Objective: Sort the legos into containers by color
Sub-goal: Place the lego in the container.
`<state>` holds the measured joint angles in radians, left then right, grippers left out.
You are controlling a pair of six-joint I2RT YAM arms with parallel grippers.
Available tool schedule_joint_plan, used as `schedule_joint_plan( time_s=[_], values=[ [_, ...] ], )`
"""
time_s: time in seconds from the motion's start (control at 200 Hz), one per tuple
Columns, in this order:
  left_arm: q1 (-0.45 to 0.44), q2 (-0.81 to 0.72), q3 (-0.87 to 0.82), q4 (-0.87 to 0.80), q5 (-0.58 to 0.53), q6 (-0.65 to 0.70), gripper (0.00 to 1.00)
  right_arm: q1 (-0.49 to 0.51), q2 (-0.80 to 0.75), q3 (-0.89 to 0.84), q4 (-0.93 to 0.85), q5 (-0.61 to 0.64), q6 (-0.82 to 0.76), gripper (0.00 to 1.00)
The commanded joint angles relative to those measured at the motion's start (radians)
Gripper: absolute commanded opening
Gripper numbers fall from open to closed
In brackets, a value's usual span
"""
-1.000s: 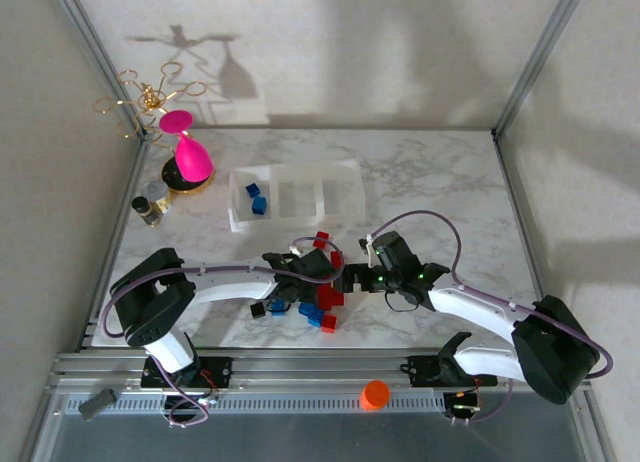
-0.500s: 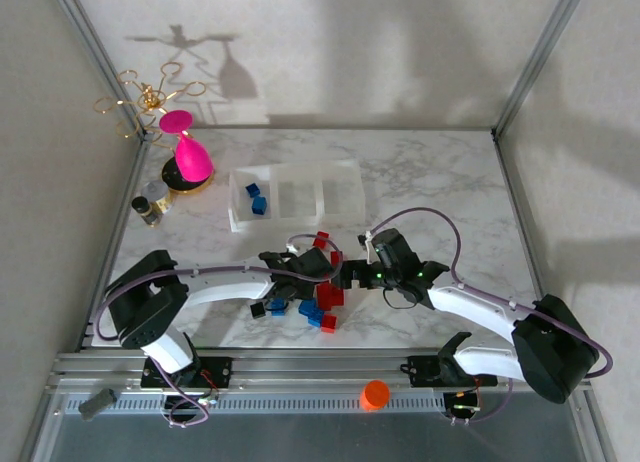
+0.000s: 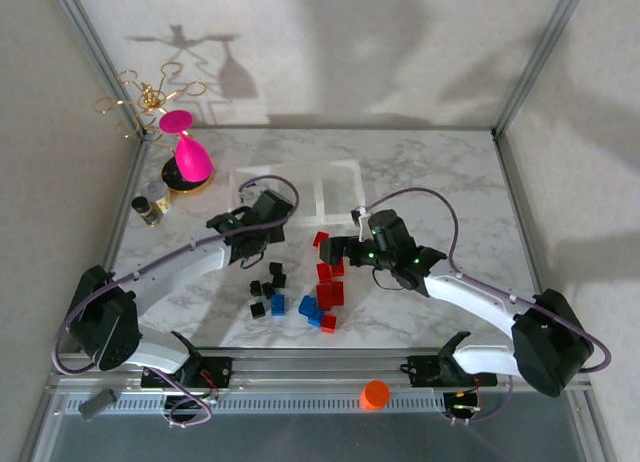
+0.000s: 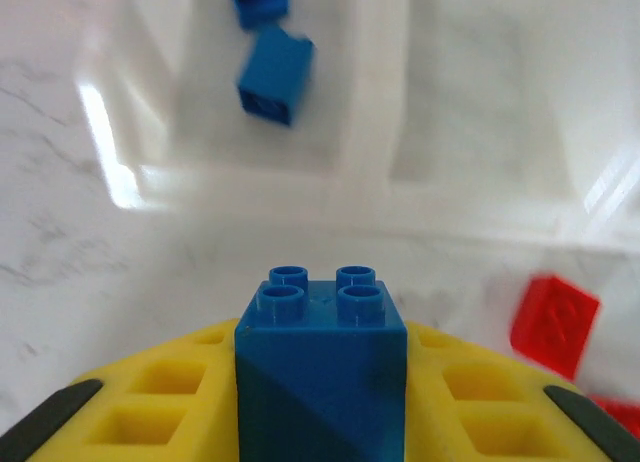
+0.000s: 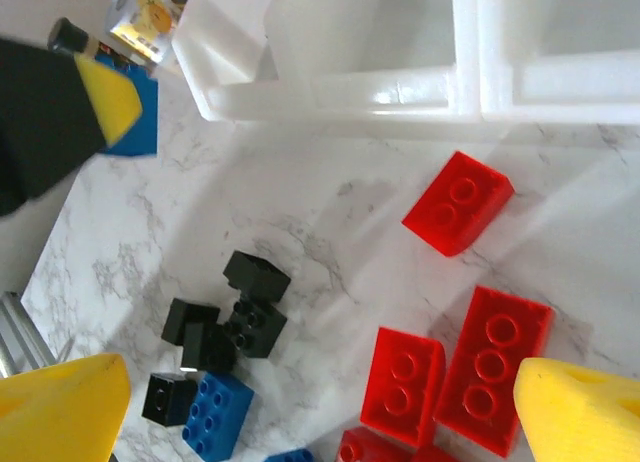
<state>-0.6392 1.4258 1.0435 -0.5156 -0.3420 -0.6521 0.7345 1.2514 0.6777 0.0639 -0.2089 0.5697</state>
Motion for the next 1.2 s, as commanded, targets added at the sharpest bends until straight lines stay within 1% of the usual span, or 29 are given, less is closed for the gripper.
schedule_joint_plan(
  time_s=[0.0,0.125,0.375,0.516,0.651,0.686,0.801,0.951,1.197],
  values=[
    [0.078,0.049,0.056,0.060,-0.021,0.055,0.32,-0.009,0.031,0.029,0.040,0.009,0.004,0.99],
    [0.160,0.180,0.149,0.091,0.000,0.070,0.32,-0.013,0.041,0.028,0.061,0.014,0.012,0.99],
    [0.249,0.424,0.334,0.121,0.027,0.089,0.32,-0.030,0.038,0.020,0.045,0.028,-0.001,0.99],
    [0.277,0.484,0.393,0.134,0.053,0.083,0.33,-0.035,0.034,0.013,0.039,0.024,-0.003,0.99],
    [0.282,0.524,0.426,0.143,0.077,0.091,0.37,-0.035,0.036,0.011,0.043,0.020,-0.006,0.99],
    [0.286,0.531,0.430,0.143,0.081,0.087,0.38,-0.062,0.038,0.009,0.045,0.020,-0.008,0.99],
    [0.289,0.536,0.443,0.150,0.095,0.092,0.44,-0.073,0.048,0.015,0.042,0.011,-0.009,0.99],
    [0.292,0.523,0.455,0.117,0.102,0.090,0.49,-0.076,0.054,0.032,0.038,0.005,-0.020,0.99],
    [0.288,0.372,0.369,0.134,0.169,0.074,0.51,-0.087,0.066,0.057,0.019,0.000,-0.041,0.99]
  ],
)
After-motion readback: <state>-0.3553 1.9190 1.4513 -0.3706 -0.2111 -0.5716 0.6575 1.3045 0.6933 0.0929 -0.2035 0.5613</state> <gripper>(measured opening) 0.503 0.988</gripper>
